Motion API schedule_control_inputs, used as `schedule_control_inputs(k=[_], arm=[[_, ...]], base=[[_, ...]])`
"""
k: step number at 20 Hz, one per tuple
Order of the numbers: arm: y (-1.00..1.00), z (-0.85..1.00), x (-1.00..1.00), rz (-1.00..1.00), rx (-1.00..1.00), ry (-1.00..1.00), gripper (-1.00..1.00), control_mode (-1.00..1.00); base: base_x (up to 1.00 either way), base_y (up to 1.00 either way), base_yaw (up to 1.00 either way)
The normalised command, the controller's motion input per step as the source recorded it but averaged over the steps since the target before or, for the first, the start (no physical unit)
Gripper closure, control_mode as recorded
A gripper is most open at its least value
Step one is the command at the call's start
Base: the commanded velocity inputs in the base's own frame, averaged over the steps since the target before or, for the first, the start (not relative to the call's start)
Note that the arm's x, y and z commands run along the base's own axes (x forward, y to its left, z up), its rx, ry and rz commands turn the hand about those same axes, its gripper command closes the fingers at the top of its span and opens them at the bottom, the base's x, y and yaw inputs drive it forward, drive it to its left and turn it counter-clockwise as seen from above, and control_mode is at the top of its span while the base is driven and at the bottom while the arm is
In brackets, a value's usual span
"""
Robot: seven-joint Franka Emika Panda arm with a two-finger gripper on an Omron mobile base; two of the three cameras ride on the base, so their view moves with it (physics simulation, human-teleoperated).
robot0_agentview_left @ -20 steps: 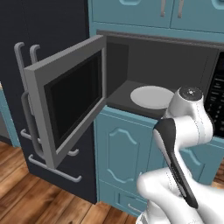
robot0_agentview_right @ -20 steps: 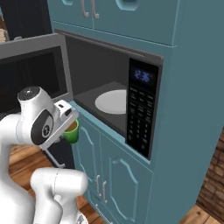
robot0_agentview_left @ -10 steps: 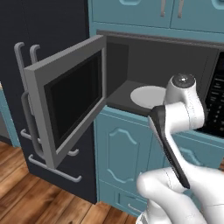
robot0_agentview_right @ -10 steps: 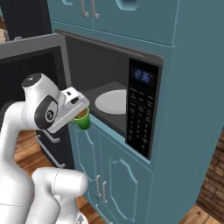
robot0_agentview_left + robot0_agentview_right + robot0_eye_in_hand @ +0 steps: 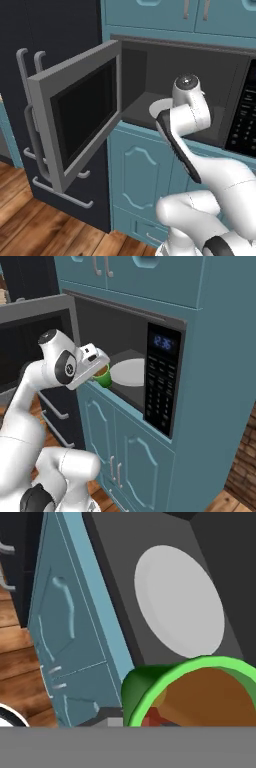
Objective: Place the microwavable item in the microwave. Then, close the microwave door and press the start button.
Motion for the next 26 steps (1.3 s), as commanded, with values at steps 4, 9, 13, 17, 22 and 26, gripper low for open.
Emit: schedule_control_inputs(k=[4, 9, 13, 17, 22, 26], arm=[[-0.23, -0.01, 0.68, 0.0, 0.0, 0.0, 1.0, -1.0], [-0.42, -0.04, 0.58, 0.0, 0.0, 0.0, 1.0, -1.0], [-0.28, -0.28, 0.58, 0.0, 0.0, 0.06, 1.0, -1.0], [-0.03, -0.4, 0.55, 0.02, 0.0, 0.09, 1.0, -1.0], [-0.19, -0.18, 0.57, 0.01, 0.0, 0.02, 1.0, -1.0], [-0.22, -0.16, 0.59, 0.0, 0.0, 0.05, 1.0, -1.0]], base=[[0.0, 0.0, 0.0], [0.0, 0.0, 0.0], [0.0, 0.0, 0.0], [0.0, 0.0, 0.0], [0.0, 0.0, 0.0], [0.0, 0.0, 0.0]])
